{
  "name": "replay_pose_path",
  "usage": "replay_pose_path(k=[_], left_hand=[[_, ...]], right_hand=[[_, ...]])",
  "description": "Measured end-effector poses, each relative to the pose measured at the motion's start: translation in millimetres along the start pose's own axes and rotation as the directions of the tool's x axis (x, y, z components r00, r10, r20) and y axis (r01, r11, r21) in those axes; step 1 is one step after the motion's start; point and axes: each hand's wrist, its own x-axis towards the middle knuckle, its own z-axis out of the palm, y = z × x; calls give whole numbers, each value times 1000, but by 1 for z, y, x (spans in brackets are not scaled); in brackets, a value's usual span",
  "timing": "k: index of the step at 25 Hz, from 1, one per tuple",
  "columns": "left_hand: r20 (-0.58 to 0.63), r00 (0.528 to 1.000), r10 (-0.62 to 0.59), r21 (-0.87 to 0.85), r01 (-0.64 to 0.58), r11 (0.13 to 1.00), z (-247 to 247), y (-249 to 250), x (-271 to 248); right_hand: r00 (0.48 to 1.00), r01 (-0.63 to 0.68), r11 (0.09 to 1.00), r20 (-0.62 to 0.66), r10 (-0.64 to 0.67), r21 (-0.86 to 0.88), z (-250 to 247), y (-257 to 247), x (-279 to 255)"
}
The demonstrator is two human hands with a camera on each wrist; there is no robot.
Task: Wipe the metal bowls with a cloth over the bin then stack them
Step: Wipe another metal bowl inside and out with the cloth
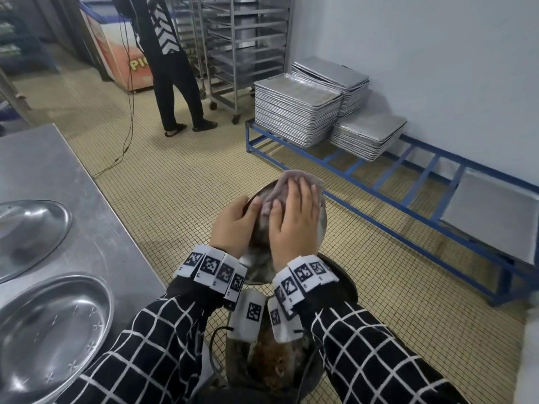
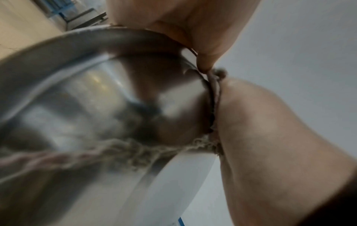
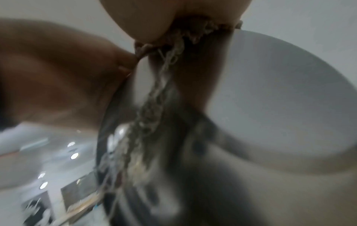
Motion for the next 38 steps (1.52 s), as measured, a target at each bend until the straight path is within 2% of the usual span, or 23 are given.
replay_pose_path(k=[2,3,4,6,7,8,10,13,15,17,19,22,24,26,29,32,34,36,37,38], left_hand=[[3,1000,-16,19,16,1000,-3,-7,-2],[4,999,-40,-4,40,999,-6,-10,-3],[5,998,-70,-50,70,996,-9,-12,-4],[12,990,-142,-181,142,973,-15,-16,-5],[12,986,-168,-229,166,959,-17,-19,-5],[8,983,-183,-254,179,951,-19,-22,-5],[2,982,-187,-261,181,948,-22,-28,-4],[46,986,-163,-169,169,971,-25,-42,-2],[132,981,-141,-169,162,972,-24,-46,-1],[201,972,-118,-139,147,979,-20,-43,-3],[204,977,-68,-55,80,995,-15,-33,-4],[113,993,-26,10,25,1000,-13,-22,-4],[69,996,-52,-26,54,998,-12,-22,-2],[33,996,-84,-54,86,995,-10,-23,-1],[8,993,-120,-123,120,985,-7,-22,4],[41,987,-153,-158,158,975,-9,-19,6],[44,975,-217,-235,221,946,-11,-17,4],[31,954,-299,-317,293,902,-15,-15,2],[18,946,-323,-330,310,891,-17,-15,3],[0,944,-330,-327,312,892,-19,-15,4]], right_hand=[[983,-178,972,59,171,155,1,21,9],[962,-271,929,89,256,253,1,34,11],[929,-369,852,114,353,371,-1,47,11],[824,-551,652,216,524,522,-13,64,7],[779,-614,594,278,562,520,-20,68,3],[760,-644,588,321,565,491,-26,70,-1],[786,-618,651,323,527,441,-35,72,-3],[868,-492,771,292,401,404,-42,73,5],[919,-343,888,305,250,306,-42,72,14],[939,-136,968,340,57,213,-42,63,25],[929,32,985,359,-93,172,-40,52,31],[945,110,980,287,-155,166,-34,44,34],[971,154,974,157,-180,167,-32,42,27],[972,216,970,73,-225,108,-29,31,11],[948,313,945,90,-305,-98,-20,13,-22],[972,232,967,1,-234,-103,-14,18,-20],[994,99,994,-48,-97,39,-12,30,-5],[992,-124,964,5,127,236,-13,48,9],[973,-229,933,56,222,277,-14,55,11],[961,-276,920,86,262,278,-15,62,11]])
